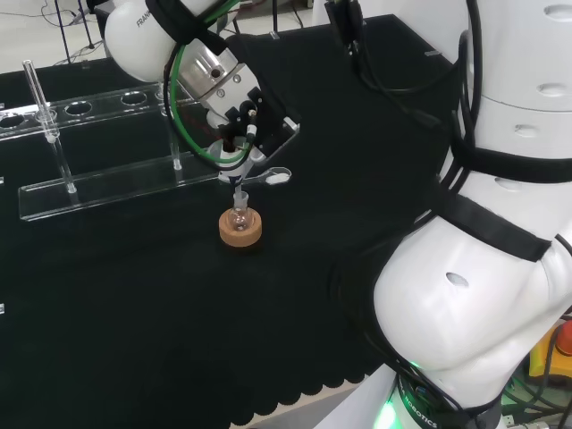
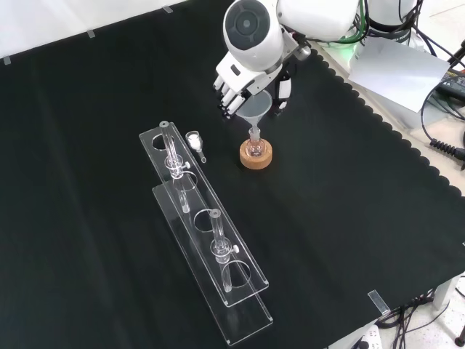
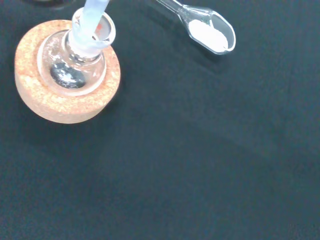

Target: Place the funnel on the round-bottom flask.

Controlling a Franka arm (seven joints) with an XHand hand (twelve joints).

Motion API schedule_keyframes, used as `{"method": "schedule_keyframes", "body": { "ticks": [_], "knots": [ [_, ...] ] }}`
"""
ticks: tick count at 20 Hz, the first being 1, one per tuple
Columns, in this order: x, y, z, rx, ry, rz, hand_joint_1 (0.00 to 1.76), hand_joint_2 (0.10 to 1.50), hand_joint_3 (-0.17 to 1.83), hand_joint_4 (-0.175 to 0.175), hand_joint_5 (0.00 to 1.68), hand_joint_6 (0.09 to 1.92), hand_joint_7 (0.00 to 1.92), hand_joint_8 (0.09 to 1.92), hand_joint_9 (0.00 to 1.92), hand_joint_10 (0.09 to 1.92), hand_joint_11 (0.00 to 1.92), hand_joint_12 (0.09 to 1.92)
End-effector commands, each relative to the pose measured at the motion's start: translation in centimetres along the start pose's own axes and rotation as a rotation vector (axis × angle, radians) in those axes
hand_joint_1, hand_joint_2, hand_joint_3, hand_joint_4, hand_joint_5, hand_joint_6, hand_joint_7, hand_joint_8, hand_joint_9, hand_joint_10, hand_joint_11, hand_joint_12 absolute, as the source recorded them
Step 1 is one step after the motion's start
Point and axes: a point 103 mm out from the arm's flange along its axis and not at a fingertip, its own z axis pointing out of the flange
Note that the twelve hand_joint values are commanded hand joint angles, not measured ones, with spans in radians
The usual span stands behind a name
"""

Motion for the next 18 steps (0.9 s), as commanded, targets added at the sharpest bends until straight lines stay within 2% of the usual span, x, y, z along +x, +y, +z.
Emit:
{"method": "schedule_keyframes", "body": {
  "ticks": [1,13,15,18],
  "knots": [
    [0.33,0.09,0.10,0.004,-0.003,-0.004,0.71,0.81,0.66,-0.009,0.60,0.68,0.62,0.58,0.88,0.40,0.69,1.22],
    [0.06,-0.02,0.52,0.005,0.010,-0.003,0.70,0.81,0.66,-0.012,0.58,0.67,0.61,0.57,0.87,0.39,0.69,1.22],
    [-0.04,-0.05,0.66,0.009,0.013,-0.004,0.68,0.79,0.66,-0.020,0.53,0.64,0.58,0.58,0.85,0.39,0.68,1.22],
    [0.04,-0.05,0.64,0.019,0.011,-0.010,0.65,0.74,0.68,-0.034,0.44,0.50,0.51,0.62,0.80,0.44,0.65,1.24]
  ]
}}
